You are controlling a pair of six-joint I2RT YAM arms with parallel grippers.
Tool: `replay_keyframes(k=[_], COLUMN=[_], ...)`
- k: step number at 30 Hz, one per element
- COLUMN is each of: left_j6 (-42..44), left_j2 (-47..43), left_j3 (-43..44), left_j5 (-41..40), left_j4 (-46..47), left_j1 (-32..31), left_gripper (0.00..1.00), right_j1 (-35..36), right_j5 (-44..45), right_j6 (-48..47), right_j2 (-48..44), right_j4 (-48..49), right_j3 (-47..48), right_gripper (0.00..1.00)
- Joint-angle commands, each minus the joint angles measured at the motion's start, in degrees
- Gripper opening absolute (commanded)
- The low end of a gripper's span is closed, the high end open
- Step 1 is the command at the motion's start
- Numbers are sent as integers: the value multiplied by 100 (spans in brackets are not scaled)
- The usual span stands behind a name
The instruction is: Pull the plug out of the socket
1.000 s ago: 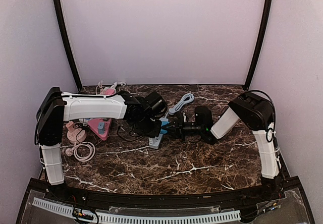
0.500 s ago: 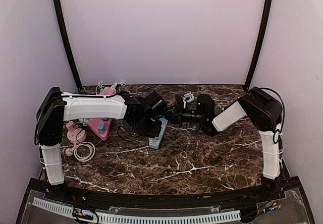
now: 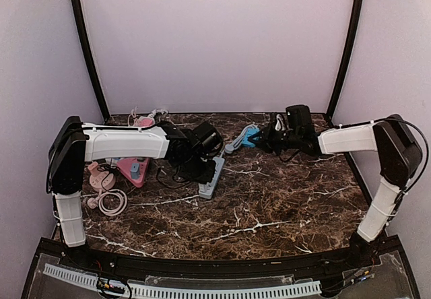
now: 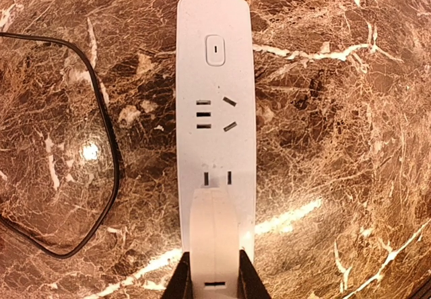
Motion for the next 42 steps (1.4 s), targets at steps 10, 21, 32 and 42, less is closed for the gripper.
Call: replay_keyframes(k=[10, 21, 32, 42], left_j6=[-349, -684, -760, -775], left_j2=[352, 397, 290, 57], left_j3=[44, -128, -485, -802], left_j5=[1872, 1989, 1824, 1779], left_j4=[813, 1132, 1231, 1316], left_j1=[-96, -87, -70, 39], left_gripper=[0, 0, 4, 9], right_j1=[-561, -491, -244, -102], right_j5=[4104, 5184, 4615, 3149], right_j6=[-3411, -3820, -3904, -3759], right_j2=[-210, 614, 830, 509], right_j4=[-5403, -6215, -6102, -5385], right_j3=[1610, 2260, 2429, 2226], right_gripper=[0, 13, 38, 44])
